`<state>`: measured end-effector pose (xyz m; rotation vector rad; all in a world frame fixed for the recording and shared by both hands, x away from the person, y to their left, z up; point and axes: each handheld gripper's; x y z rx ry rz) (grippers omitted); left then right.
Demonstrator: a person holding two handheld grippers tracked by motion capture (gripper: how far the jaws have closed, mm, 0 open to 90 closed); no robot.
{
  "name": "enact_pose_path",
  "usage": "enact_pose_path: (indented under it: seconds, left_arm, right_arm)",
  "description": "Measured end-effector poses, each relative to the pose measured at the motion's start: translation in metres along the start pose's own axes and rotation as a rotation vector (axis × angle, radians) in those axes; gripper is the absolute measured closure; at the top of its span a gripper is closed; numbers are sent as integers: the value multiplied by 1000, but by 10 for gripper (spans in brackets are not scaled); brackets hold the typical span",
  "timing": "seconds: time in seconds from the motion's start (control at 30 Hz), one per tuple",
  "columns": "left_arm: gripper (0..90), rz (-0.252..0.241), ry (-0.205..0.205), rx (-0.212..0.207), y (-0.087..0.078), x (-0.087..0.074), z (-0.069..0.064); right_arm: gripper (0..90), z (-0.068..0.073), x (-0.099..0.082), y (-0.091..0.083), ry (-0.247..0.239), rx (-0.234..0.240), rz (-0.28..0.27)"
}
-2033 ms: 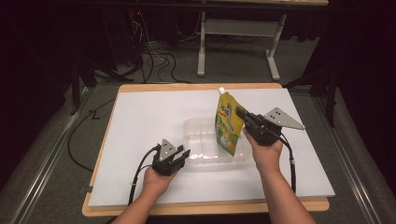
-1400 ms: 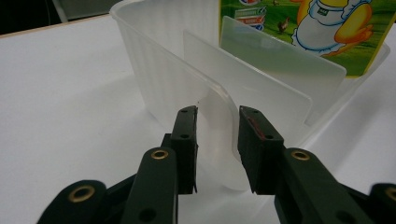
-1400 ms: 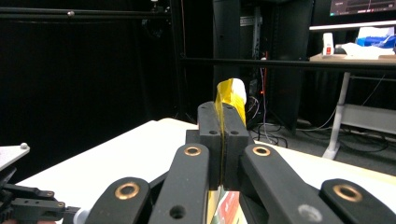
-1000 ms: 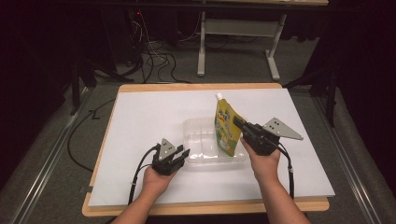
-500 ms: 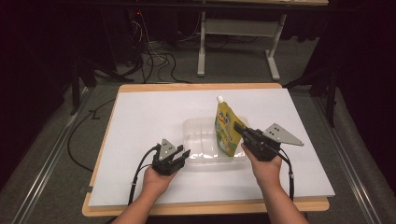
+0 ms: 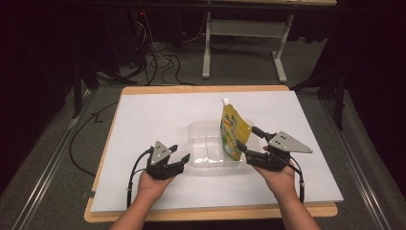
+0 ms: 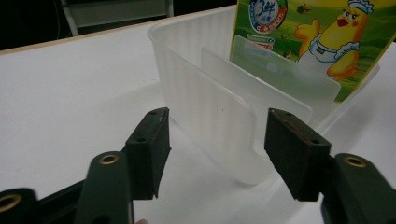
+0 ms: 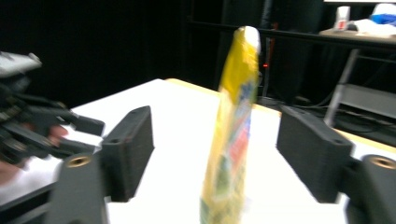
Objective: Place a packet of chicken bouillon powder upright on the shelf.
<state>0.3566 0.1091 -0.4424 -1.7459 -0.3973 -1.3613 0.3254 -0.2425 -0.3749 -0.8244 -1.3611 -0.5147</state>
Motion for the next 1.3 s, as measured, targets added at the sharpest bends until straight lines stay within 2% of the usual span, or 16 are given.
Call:
enact_pose_path:
  seconds: [0.1, 0.17, 0.27, 0.33, 0.4, 0.43, 0.47, 0.5, 0.57, 0.6, 0.67, 0.73, 0.87, 0.93, 1.1, 1.3]
  left_arm:
    - [330, 23, 8, 11, -5, -2, 8]
    - [314, 24, 6, 31, -10, -2, 14]
    - [303, 13, -17, 59, -20, -3, 26]
    - [303, 10, -29, 64, -27, -6, 32]
    - [301, 26, -20, 85, -36, -12, 37]
    - [300, 31, -15, 97, -41, -16, 39]
    - [301, 38, -20, 112, -51, -23, 45]
    - [302, 38, -20, 112, -51, -23, 45]
    - [304, 26, -57, 122, -59, -26, 51]
    - [304, 12, -88, 129, -61, -26, 54]
    - [304, -15, -127, 140, -61, -24, 58]
    - [298, -13, -119, 148, -57, -24, 58]
    - [275, 42, -33, 146, -44, -25, 51]
    - [271, 46, -21, 142, -40, -24, 50]
    - [258, 41, -37, 136, -42, -22, 52]
    - [251, 41, -65, 137, -44, -22, 57]
  right_arm:
    - [160, -6, -4, -13, 5, -33, -3]
    - [153, -13, -9, -23, 14, -54, 4]
    - [153, -29, -19, -41, 23, -111, 29]
    - [152, -42, -29, -54, 55, -146, 39]
    - [152, -57, -41, -67, 64, -194, 38]
    - [153, -64, -47, -74, 86, -214, 42]
    - [168, -76, -59, -86, 129, -244, 44]
    - [168, -76, -59, -86, 129, -244, 44]
    - [174, -87, -71, -95, 136, -285, 50]
    - [168, -95, -80, -97, 168, -305, 59]
    - [168, -97, -82, -96, 176, -309, 64]
    - [169, -93, -82, -88, 178, -286, 58]
    - [172, -84, -82, -78, 150, -276, 73]
    - [172, -82, -82, -73, 144, -262, 85]
    - [173, -79, -85, -71, 138, -266, 103]
    - [182, -81, -87, -75, 162, -281, 103]
Point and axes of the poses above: each handheld gripper's, and its own axes: y roughly forward along the jaws, x roughly out of its top, z roughly to its left, and after that the axes turned 4 degrees about x, right-handed
